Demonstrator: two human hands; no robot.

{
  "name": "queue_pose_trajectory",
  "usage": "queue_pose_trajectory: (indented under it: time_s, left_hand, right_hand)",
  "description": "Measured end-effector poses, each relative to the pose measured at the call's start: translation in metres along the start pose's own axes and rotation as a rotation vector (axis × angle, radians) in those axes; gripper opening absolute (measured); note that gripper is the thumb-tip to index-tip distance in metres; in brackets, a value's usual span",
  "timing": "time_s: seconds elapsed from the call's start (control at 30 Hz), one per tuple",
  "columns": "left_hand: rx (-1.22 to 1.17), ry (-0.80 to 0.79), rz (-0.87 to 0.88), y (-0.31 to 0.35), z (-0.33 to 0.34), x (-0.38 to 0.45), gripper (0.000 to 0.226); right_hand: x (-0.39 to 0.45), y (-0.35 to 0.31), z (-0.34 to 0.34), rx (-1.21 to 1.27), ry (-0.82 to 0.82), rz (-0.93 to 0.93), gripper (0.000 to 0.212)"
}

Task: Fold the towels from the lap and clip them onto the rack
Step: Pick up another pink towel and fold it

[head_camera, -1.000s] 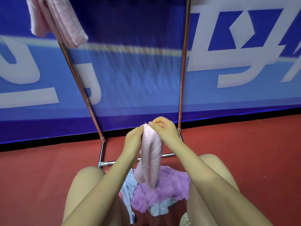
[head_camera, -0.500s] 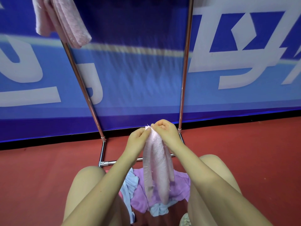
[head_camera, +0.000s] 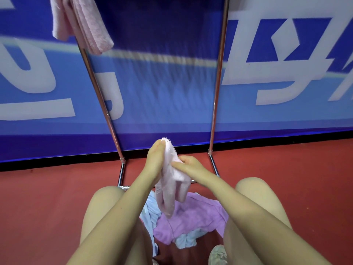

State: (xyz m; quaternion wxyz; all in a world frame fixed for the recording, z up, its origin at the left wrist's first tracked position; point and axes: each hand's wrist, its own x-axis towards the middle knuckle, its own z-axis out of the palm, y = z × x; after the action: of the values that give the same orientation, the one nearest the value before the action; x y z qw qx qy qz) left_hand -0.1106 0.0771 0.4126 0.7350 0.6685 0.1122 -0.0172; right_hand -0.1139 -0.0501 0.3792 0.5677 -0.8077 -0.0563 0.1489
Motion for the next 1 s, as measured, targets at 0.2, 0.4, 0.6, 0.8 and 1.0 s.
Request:
queue_pose_trajectory:
  time_s: [0.2, 0.4, 0.6, 0.8, 1.0]
  left_hand:
    - [-0.134, 0.065, -0.071, 0.011, -0.018, -0.001, 0.034]
    - [-0.265, 0.14, -0.114, 0.021, -0.034, 0.0, 0.025]
    - [-0.26, 0.188, -0.105, 0.018, -0.047, 0.007, 0.023]
    - [0.041, 0.296, -0.006, 0.018, -0.053, 0.013, 0.028]
    - [0.445, 0.269, 0.375, -0.003, -0.068, 0.009, 0.031]
  right_hand:
    - [-0.019, 0.041, 0.015, -0.29, -0.23, 0.162, 0.027]
    - [-0.033, 0.062, 0.018, -0.353, -0.329, 0.236, 0.013]
    - [-0.037, 0.078, -0.005, -0.558, -0.298, 0.273, 0.026]
    - [-0.037, 0.077, -0.041, -0.743, -0.08, 0.2, 0.029]
    - [-0.048, 0.055, -0.085, -0.904, 0.352, 0.034, 0.034]
